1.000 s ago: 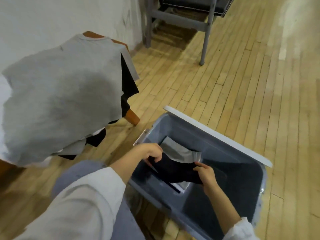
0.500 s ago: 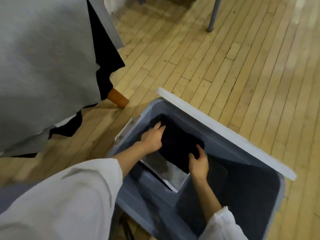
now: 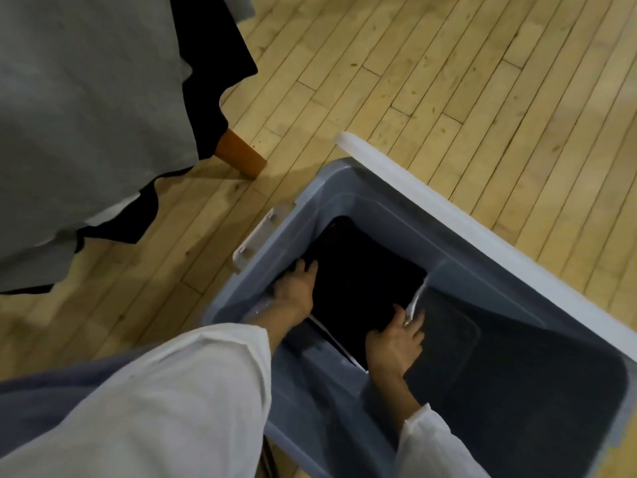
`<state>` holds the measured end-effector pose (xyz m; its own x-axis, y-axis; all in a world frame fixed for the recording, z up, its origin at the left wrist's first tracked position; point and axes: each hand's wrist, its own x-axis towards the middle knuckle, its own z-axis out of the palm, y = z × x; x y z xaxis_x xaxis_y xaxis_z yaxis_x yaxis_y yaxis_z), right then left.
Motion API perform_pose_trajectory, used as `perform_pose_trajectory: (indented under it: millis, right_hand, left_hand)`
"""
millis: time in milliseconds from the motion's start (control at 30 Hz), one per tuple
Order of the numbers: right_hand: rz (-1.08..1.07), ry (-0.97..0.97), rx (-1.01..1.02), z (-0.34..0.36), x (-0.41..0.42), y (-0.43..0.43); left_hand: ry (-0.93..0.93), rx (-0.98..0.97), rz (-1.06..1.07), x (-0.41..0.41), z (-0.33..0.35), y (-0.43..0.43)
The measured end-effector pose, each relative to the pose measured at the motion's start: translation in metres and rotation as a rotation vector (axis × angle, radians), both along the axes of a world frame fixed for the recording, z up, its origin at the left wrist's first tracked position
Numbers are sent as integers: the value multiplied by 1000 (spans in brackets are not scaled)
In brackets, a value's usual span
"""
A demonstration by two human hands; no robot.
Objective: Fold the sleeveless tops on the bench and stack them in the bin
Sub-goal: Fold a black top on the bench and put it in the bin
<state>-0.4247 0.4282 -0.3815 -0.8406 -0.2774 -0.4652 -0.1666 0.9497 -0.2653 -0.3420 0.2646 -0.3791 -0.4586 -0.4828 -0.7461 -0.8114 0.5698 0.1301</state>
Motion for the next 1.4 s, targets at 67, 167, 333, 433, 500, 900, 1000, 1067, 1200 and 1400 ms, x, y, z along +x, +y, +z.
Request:
perform_pose_trajectory:
  millis: [67,167,333,433,500,900,1000,1067,1200,1400]
  right_hand:
    - [60,144,-87,-3,-7,-11]
    - [336,158,-233,-13,-25,-31]
    - [606,32,-16,-40,-41,-39]
    - [620,28,84,-50,-40,-19]
    - [665,46,127,-52,-37,-7]
    - [653,-183,168,10,-28,-56]
    - [517,-306,-69,51,-18,-74]
    - [472,-276,-200,91,-12,-85]
    - [450,-222,-307,167,1,-101]
    - [584,-130,-426,278,50,-131]
  left_hand:
    - [5,-224,-100,7,9,19]
    - [77,-354,-247,12,12,43]
    - [100,-47,-212,-22,-4,44]
    - [-11,28,-213,-18,-16,44]
    - [-30,-7,-289,-3,-19,48]
    - [-51,140,-109,-18,43,21]
    - [20,136,89,-30,85,14]
    - [96,120,146,-30,122,6]
    - [179,37,54,-21,186,-13]
    - [333,-58,84,39,293,-45]
